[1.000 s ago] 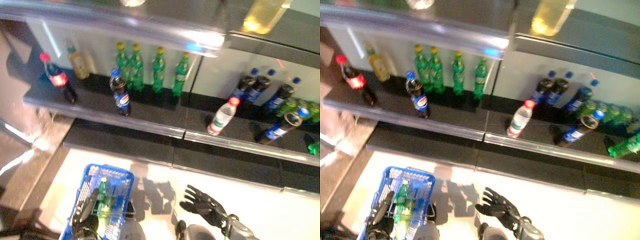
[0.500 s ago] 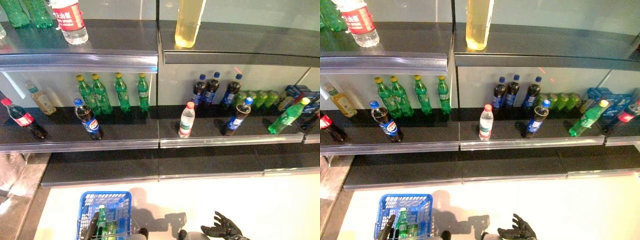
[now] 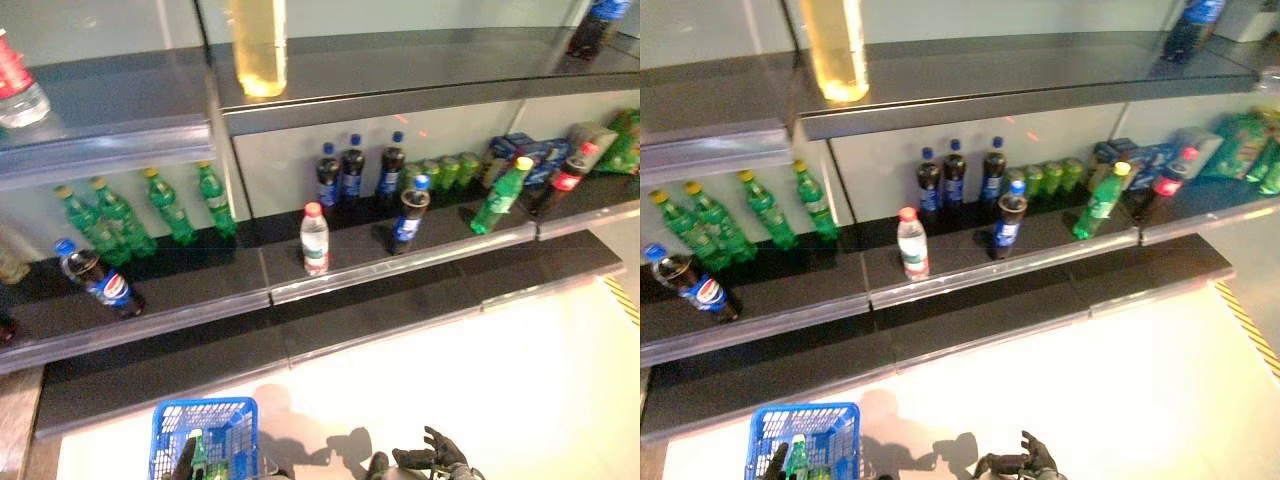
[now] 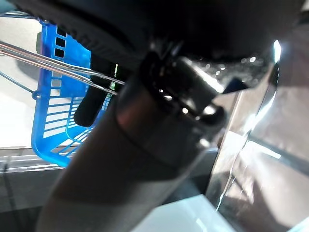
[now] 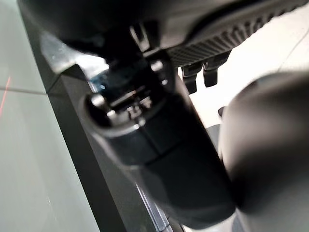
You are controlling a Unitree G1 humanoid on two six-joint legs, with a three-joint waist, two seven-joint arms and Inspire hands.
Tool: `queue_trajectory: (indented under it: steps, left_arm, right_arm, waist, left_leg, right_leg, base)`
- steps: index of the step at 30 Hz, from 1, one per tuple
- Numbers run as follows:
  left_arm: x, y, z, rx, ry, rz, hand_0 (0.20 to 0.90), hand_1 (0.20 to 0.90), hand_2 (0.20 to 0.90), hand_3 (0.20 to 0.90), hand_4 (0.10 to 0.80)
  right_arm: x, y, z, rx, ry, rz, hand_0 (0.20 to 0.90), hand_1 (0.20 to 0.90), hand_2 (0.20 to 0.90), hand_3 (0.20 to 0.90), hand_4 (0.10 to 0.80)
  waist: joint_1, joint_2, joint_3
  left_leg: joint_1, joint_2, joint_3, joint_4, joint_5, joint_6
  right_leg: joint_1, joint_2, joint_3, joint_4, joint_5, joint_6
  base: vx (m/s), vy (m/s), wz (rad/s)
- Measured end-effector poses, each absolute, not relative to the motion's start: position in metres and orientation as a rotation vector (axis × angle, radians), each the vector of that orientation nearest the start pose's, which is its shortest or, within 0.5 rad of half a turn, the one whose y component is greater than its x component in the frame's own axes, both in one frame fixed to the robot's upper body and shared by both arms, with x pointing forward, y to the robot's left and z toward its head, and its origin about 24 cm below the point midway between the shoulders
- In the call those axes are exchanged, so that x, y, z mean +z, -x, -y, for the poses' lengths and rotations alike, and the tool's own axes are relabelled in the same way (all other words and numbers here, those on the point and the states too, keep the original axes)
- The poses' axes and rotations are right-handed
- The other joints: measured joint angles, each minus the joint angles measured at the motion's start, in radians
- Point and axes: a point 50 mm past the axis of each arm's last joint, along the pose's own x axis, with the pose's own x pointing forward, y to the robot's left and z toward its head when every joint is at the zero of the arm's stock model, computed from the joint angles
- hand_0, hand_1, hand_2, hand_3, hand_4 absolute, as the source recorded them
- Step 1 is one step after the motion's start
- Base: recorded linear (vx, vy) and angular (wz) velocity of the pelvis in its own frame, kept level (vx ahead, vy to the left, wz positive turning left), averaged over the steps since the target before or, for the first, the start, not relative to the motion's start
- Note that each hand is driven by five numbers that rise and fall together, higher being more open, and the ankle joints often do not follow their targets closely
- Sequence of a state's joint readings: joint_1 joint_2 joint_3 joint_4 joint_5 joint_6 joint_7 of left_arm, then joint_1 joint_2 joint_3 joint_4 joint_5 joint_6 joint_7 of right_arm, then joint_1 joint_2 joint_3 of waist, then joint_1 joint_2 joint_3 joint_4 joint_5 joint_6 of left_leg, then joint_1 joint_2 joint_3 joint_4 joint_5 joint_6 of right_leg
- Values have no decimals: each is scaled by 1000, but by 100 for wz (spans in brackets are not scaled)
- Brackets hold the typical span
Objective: Pick up the drink and place into the basket.
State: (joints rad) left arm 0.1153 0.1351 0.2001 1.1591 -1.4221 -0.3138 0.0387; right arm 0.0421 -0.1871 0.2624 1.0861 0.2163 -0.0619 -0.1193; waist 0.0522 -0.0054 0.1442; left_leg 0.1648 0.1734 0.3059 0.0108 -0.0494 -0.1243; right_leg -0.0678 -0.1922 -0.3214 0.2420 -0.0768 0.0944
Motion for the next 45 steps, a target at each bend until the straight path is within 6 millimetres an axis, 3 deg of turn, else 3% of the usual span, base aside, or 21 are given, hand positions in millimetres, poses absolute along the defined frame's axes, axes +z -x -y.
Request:
queue_trajectory:
  steps: [3, 7, 8, 10, 11, 14, 17, 18, 20, 21, 22, 23, 24, 26, 31, 34, 36, 39, 41, 44, 45]
  left_arm:
    - [-154, -47, -264, 1327, 958, -567, 300, 300, 300, 200, 100]
    - [-145, -54, -282, 1306, 932, -459, 300, 300, 300, 200, 100]
    - [-142, -59, -286, 1293, 939, -431, 300, 300, 300, 200, 100]
    - [-147, -62, -273, 1291, 997, -434, 300, 300, 300, 200, 100]
    - [-151, -60, -261, 1311, 1041, -441, 300, 300, 300, 200, 100]
    - [-161, -46, -243, 1318, 1084, -521, 300, 300, 300, 200, 100]
    - [-166, -36, -232, 1321, 1098, -569, 300, 300, 300, 200, 100]
    - [-166, -38, -235, 1291, 1089, -595, 300, 300, 300, 200, 100]
    - [-162, -49, -250, 1297, 1091, -564, 300, 300, 300, 200, 100]
    - [-160, -56, -253, 1289, 1106, -532, 300, 300, 300, 200, 100]
    - [-160, -61, -252, 1305, 1117, -533, 300, 300, 300, 200, 100]
    - [-160, -62, -252, 1316, 1125, -525, 300, 300, 300, 200, 100]
    - [-164, -44, -241, 1367, 1127, -548, 300, 300, 300, 200, 100]
    - [-167, -37, -236, 1401, 1128, -599, 300, 300, 300, 200, 100]
    - [-163, -44, -244, 1336, 1025, -637, 300, 300, 300, 200, 100]
    - [-161, -45, -253, 1356, 1019, -609, 300, 300, 300, 200, 100]
    - [-159, -45, -256, 1368, 1019, -599, 300, 300, 300, 200, 100]
    - [-158, -46, -257, 1388, 1018, -570, 300, 300, 300, 200, 100]
    - [-157, -41, -260, 1419, 1009, -559, 300, 300, 300, 200, 100]
    - [-157, -54, -252, 1389, 1054, -537, 300, 300, 300, 200, 100]
    - [-156, -60, -252, 1366, 1057, -528, 300, 300, 300, 200, 100]
  right_arm:
    - [-159, -104, 202, -99, 184, -1095, 900, 900, 900, 900, 800]
    - [-158, -108, 202, -78, 198, -1098, 900, 900, 900, 900, 800]
    - [-158, -110, 204, -63, 220, -1101, 900, 900, 900, 900, 800]
    - [-154, -116, 214, -55, 269, -1091, 900, 900, 900, 900, 800]
    - [-153, -116, 223, -69, 287, -1093, 900, 900, 900, 900, 800]
    - [-153, -113, 229, -126, 272, -1112, 900, 900, 900, 900, 800]
    - [-154, -108, 230, -156, 262, -1123, 900, 900, 900, 900, 800]
    - [-155, -107, 229, -163, 265, -1127, 900, 900, 900, 900, 800]
    - [-160, -110, 201, -125, 209, -1135, 900, 900, 900, 900, 800]
    - [-161, -109, 193, -113, 188, -1139, 900, 900, 900, 900, 800]
    - [-163, -106, 187, -102, 172, -1150, 900, 900, 900, 900, 800]
    - [-165, -102, 180, -85, 155, -1160, 900, 900, 900, 900, 800]
    - [-160, -112, 181, -54, 173, -1107, 900, 900, 900, 900, 800]
    - [-157, -119, 182, -60, 170, -1082, 900, 900, 900, 900, 800]
    - [-159, -117, 185, -120, 129, -1106, 900, 900, 900, 900, 800]
    - [-158, -121, 187, -157, 136, -1095, 900, 900, 900, 900, 800]
    - [-158, -120, 190, -171, 140, -1105, 900, 900, 900, 900, 800]
    - [-158, -121, 184, -156, 129, -1113, 900, 900, 900, 900, 800]
    - [-156, -127, 175, -101, 126, -1099, 900, 900, 900, 900, 800]
    - [-152, -137, 178, -66, 152, -1063, 900, 900, 900, 900, 800]
    - [-152, -136, 182, -75, 158, -1062, 900, 900, 900, 900, 800]
  waist:
    - [2, 0, 5]
    - [25, -42, 24]
    - [36, -50, 33]
    - [56, -64, 57]
    - [68, -41, 67]
    - [86, 12, 92]
    - [82, 69, 87]
    - [86, 83, 79]
    - [85, -25, 46]
    - [80, -68, 37]
    - [67, -82, 43]
    - [76, -109, 23]
    - [73, -9, 22]
    - [54, -31, 10]
    - [52, -18, 16]
    - [43, -15, 22]
    - [46, -22, 24]
    - [58, -37, 28]
    - [59, -38, 39]
    - [64, -16, 47]
    - [60, -19, 47]
  left_leg:
    - [-6, 82, -50, 116, 2, -1]
    - [-159, 127, -211, 496, 86, -1]
    - [-229, 65, -301, 612, 65, -5]
    - [-319, -133, -381, 695, -12, 19]
    - [-367, -194, -365, 694, -18, 27]
    - [-426, -224, -289, 475, -5, 15]
    - [-428, -205, -310, 324, 94, -81]
    - [-428, -185, -321, 325, 78, 23]
    - [-411, -253, -300, 270, 20, 43]
    - [-394, -293, -277, 258, 10, 49]
    - [-388, -308, -253, 356, -26, 132]
    - [-385, -317, -225, 457, -75, 184]
    - [-336, -219, -227, 506, -198, 212]
    - [-306, -282, -271, 471, -178, 232]
    - [-195, -303, -437, 195, -8, 218]
    - [-163, -307, -445, 156, -16, 214]
    - [-143, -307, -454, 154, -25, 194]
    - [-145, -265, -453, 190, -66, 147]
    - [-131, -190, -454, 210, -89, 93]
    - [-135, -81, -411, 164, -60, 31]
    - [-155, -67, -373, 165, -44, 17]
  right_leg:
    - [24, 103, 46, -14, -23, -64]
    - [57, 173, 129, -43, -27, -158]
    - [61, 181, 166, -48, -20, -181]
    - [64, 171, 217, -58, -8, -192]
    - [69, 175, 200, -65, -7, -195]
    - [117, 190, 40, -112, -6, -191]
    - [148, 264, 26, -96, -45, -180]
    - [129, 300, 67, -39, -85, -178]
    - [68, 279, 125, 150, -189, -145]
    - [98, 255, 146, 116, -236, -197]
    - [120, 221, 111, 113, -237, -204]
    - [112, 198, 105, 157, -261, -155]
    - [36, 231, 98, 422, -273, -60]
    - [-29, 150, 84, 546, -282, -44]
    - [-36, 78, 84, 183, -220, -55]
    - [-24, -28, 228, -9, -64, 4]
    - [-12, -85, 258, -50, 13, 40]
    - [33, -83, 240, -109, 54, 41]
    - [74, -17, 209, -131, 98, 56]
    - [81, 61, 124, -150, 82, -13]
    - [89, 51, 58, -166, 88, -25]
  base:
    - [237, -556, -57]
    - [167, -392, -75]
    - [101, -120, -87]
    - [250, -162, -90]
    - [349, -171, -86]
    - [471, -113, -79]
    - [399, -67, -47]
    - [444, -28, -36]
    - [388, -37, -8]
    - [419, -61, 52]
    - [371, -51, 38]
    - [383, -68, -13]
    - [293, -90, -50]
    - [203, -164, 6]
    - [224, -375, 76]
    - [229, -496, 82]
    - [182, -480, 67]
    - [141, -599, 42]
    - [47, -558, 28]
    - [-25, -320, 41]
    - [-132, -220, 68]
